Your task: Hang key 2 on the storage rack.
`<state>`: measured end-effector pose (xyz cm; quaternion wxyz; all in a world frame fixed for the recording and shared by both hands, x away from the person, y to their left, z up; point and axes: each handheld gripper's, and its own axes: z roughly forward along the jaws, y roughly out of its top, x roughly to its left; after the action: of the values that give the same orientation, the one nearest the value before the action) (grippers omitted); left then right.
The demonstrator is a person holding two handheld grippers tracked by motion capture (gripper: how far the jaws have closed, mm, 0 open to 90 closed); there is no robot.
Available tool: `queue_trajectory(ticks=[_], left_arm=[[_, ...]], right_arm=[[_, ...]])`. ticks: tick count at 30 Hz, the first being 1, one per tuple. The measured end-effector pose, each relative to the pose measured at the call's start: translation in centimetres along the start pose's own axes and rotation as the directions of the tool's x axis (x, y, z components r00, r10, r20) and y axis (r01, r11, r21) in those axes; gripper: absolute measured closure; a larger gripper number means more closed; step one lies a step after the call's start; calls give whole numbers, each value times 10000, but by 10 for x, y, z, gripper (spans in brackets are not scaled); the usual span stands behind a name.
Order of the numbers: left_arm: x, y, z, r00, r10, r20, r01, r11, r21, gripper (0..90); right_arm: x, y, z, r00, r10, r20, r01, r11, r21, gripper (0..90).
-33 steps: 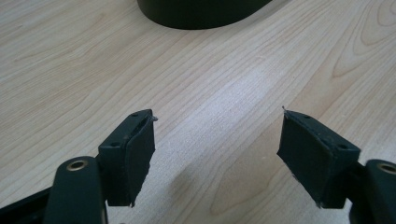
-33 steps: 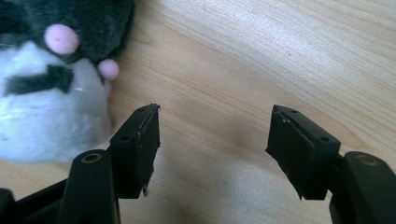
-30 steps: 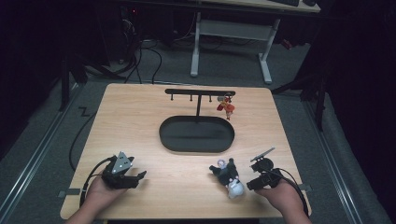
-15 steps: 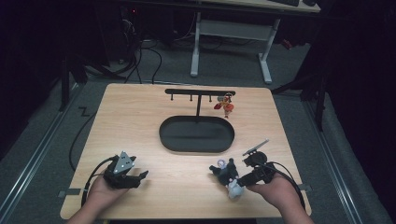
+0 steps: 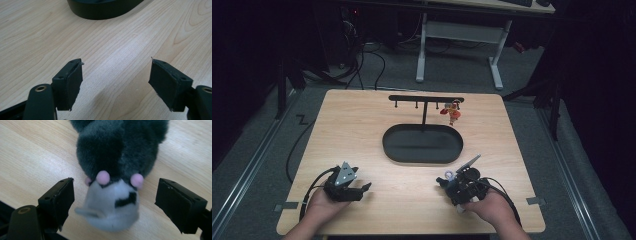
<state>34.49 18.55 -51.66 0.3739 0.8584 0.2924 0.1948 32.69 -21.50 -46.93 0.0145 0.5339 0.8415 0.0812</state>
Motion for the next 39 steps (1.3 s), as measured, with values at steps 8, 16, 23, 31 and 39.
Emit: queue_trajectory(ticks=[8,16,23,31,39], left_arm=[[0,0,-1,10000,-43,22,43,10000,-46,270],[1,0,0,10000,-67,27,67,10000,-15,270],[0,2,-1,9999,-96,58,97,9999,-143,271],[-2,3,2,9999,-127,91,127,9999,-96,270],[-2,0,-1,9989,-388,280,394,9990,-205,262]], right_arm=[[5,5,13,9998,-138,123,134,9995,274,258],[9,10,19,9982,-440,397,416,9974,593,417],[12,8,10,9968,-690,408,681,9974,222,468],[6,11,-8,9971,-685,333,690,9975,-152,468],[5,17,-21,9975,-645,304,654,9974,-304,473]])
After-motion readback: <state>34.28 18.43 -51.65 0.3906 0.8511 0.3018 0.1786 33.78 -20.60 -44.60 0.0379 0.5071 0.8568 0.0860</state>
